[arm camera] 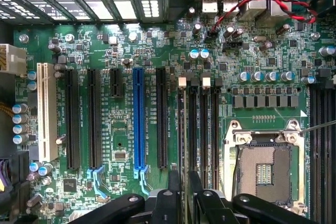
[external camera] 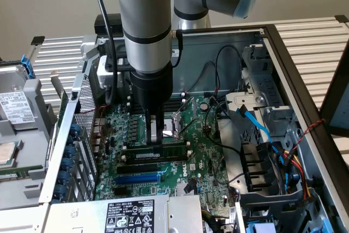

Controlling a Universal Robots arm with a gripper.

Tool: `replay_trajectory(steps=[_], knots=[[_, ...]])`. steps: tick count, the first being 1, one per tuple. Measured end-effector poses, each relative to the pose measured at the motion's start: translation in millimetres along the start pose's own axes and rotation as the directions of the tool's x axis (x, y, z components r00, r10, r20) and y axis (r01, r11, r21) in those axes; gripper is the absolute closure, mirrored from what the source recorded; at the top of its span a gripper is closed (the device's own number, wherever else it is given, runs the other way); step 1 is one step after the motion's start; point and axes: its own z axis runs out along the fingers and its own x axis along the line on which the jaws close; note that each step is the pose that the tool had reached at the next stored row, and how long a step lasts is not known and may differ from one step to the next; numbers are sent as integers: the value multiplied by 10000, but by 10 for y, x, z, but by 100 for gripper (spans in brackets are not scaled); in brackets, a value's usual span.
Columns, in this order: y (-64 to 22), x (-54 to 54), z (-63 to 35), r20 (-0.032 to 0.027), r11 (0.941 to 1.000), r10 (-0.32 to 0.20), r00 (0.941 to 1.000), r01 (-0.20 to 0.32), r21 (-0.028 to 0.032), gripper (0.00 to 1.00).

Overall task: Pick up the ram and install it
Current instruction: 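Insert the ram into the slot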

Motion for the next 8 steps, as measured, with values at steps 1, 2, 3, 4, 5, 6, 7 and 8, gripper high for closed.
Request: replay_trajectory(steps=[1,2,3,4,5,6,7,8], knots=[[0,0,-12,0,10000,0,10000,0,0,79],[0,0,-24,-2,10000,-1,10000,1,1,79],[-1,-1,-38,-5,10000,0,10000,0,1,79],[0,-1,-52,-11,10000,0,10000,0,0,79],[-1,-1,-67,-15,10000,0,10000,0,2,79],[-1,-1,-81,-22,10000,0,10000,0,1,79],[-1,-1,-92,-30,10000,-1,10000,1,2,79],[-1,-2,-101,-37,10000,0,10000,0,3,79]])
